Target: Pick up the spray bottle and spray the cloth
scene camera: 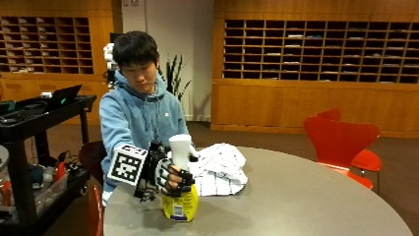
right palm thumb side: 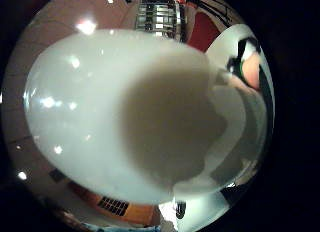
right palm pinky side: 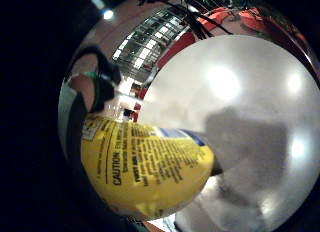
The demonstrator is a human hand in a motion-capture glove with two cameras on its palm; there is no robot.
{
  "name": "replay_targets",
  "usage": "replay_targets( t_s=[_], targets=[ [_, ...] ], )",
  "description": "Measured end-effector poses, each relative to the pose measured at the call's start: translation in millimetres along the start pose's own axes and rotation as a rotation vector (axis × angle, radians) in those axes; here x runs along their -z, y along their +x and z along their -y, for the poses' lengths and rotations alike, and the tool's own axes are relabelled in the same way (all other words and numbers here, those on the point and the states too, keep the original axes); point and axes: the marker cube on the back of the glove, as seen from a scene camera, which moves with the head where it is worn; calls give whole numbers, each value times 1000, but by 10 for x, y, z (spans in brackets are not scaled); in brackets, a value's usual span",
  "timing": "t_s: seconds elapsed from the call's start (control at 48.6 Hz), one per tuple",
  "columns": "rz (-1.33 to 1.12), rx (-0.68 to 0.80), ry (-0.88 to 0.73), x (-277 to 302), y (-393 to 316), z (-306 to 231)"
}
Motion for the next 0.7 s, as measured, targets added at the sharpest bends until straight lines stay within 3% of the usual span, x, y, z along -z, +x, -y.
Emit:
replay_targets(
  t_s=[0.247,0.699],
  targets=[
    [-115,45,-241,-434,-313,-16],
    [-752,478,-666,-1151,-1309,-571]
  ],
)
